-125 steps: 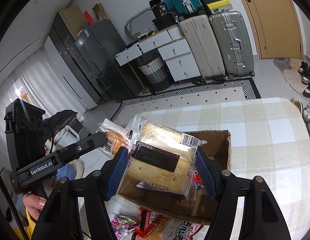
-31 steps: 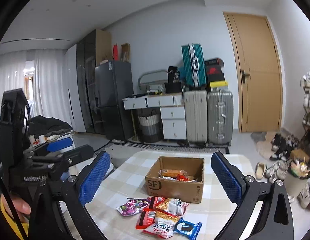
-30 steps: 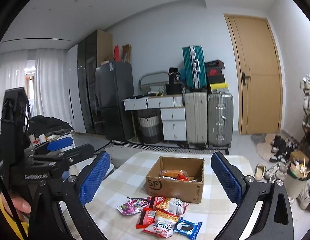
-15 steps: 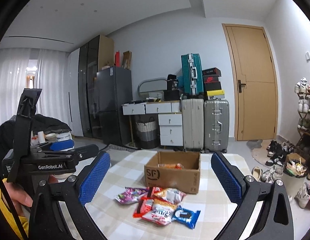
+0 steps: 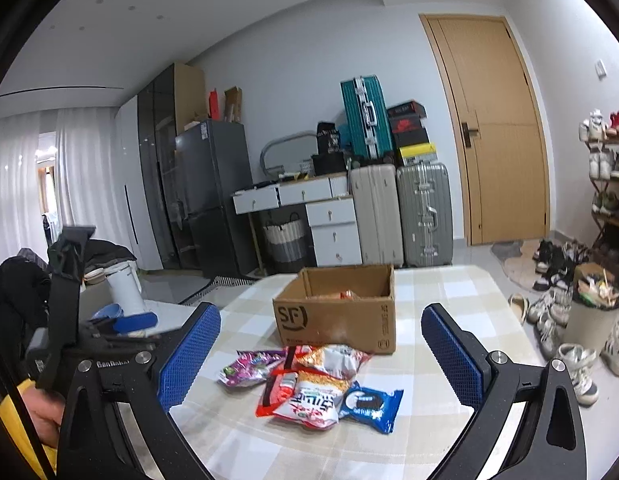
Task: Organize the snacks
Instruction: 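Withdraw both grippers from the box back toward the remaining snacks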
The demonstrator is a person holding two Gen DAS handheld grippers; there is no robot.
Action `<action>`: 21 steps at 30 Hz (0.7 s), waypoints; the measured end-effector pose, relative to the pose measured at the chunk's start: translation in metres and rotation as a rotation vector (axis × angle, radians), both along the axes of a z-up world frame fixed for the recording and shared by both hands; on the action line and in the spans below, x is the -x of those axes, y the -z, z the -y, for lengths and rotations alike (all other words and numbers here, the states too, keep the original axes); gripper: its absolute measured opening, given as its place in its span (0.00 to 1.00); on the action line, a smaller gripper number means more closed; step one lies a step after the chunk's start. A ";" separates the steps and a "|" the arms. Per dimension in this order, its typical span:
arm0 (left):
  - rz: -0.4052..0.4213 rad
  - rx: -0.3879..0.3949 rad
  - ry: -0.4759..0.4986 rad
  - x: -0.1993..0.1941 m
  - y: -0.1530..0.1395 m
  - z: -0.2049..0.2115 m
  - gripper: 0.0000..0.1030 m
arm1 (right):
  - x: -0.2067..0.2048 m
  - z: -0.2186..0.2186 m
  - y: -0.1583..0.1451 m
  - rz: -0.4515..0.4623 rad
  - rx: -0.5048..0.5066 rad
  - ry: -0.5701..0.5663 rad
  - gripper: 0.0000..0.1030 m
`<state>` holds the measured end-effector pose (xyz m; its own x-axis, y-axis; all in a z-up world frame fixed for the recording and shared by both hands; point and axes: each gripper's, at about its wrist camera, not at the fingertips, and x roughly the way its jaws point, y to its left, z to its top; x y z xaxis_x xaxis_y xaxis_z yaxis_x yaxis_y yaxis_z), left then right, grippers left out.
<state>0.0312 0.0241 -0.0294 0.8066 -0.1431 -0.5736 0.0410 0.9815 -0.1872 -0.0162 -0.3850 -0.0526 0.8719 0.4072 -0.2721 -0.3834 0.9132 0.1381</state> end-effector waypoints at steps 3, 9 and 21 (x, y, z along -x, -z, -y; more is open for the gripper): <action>-0.051 -0.008 0.017 -0.021 0.030 0.006 0.99 | -0.015 0.002 0.016 -0.043 -0.006 -0.005 0.99; -0.129 0.004 0.001 -0.060 0.079 0.000 0.99 | -0.043 -0.002 0.049 -0.140 0.001 -0.039 0.99; -0.262 0.072 -0.060 -0.117 0.136 -0.037 0.99 | -0.089 -0.017 0.100 -0.257 -0.014 -0.094 0.99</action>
<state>0.1482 0.0614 -0.1657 0.6403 -0.1480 -0.7537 -0.0754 0.9644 -0.2534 0.0732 -0.3679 -0.1526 0.7331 0.4886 -0.4731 -0.4172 0.8725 0.2545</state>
